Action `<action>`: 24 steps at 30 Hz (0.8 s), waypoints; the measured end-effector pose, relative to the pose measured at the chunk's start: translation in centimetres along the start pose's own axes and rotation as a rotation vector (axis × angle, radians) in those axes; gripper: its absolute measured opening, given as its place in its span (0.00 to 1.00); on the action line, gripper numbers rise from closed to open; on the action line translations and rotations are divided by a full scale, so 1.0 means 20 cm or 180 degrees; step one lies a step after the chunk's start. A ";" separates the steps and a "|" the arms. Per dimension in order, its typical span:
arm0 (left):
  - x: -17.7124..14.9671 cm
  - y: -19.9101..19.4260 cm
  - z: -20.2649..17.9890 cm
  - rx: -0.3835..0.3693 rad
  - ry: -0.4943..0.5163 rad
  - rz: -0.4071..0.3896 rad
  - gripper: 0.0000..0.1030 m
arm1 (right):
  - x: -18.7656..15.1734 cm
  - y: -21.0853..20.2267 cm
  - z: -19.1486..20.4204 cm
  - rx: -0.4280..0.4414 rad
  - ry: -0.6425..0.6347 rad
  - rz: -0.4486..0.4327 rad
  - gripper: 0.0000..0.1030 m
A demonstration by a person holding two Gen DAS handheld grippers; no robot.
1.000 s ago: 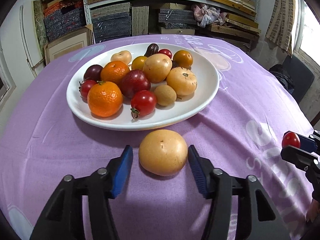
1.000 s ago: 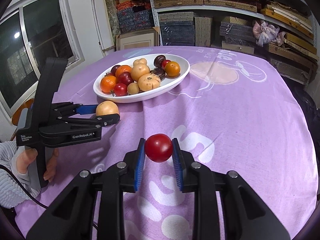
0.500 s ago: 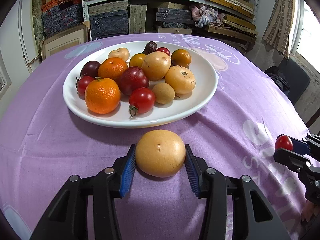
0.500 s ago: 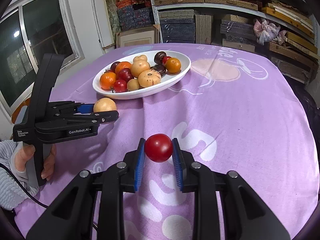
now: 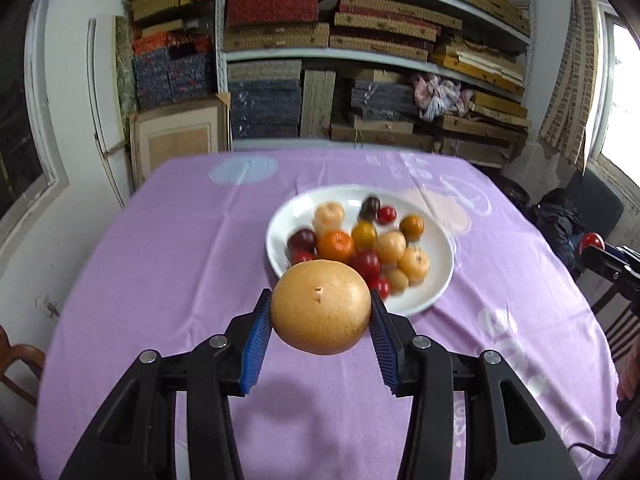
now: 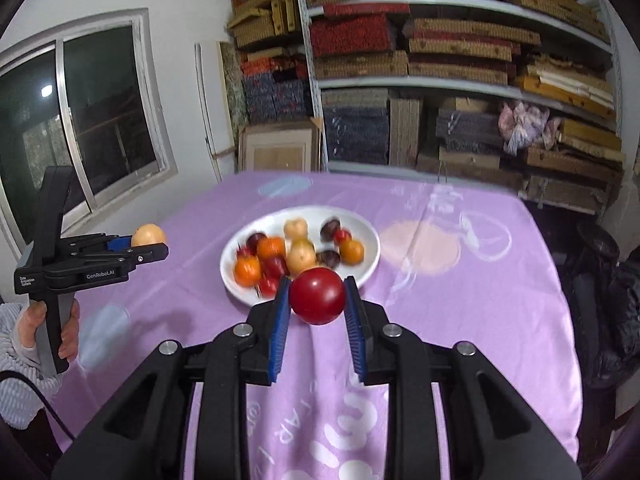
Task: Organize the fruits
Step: 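Carry the pepino and cherry tomato onto the plate and open both tools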
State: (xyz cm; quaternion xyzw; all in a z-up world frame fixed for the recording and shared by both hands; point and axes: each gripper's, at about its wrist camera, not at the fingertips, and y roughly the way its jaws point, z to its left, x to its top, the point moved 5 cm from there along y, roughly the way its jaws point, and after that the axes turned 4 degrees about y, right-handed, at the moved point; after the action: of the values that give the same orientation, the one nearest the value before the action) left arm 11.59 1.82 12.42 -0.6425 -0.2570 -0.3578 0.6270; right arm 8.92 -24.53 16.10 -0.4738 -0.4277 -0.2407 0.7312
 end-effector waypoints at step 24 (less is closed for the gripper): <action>0.38 0.91 -0.03 0.0007 -0.0057 0.0523 0.46 | 0.21 1.14 -0.03 -0.0218 0.0009 0.0754 0.25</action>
State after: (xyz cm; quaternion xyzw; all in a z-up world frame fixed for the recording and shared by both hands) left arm 30.36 -1.21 6.91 -0.6639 -0.2095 -0.2991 0.6527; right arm 28.52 -15.01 8.45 -0.5454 -0.3592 -0.1678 0.7385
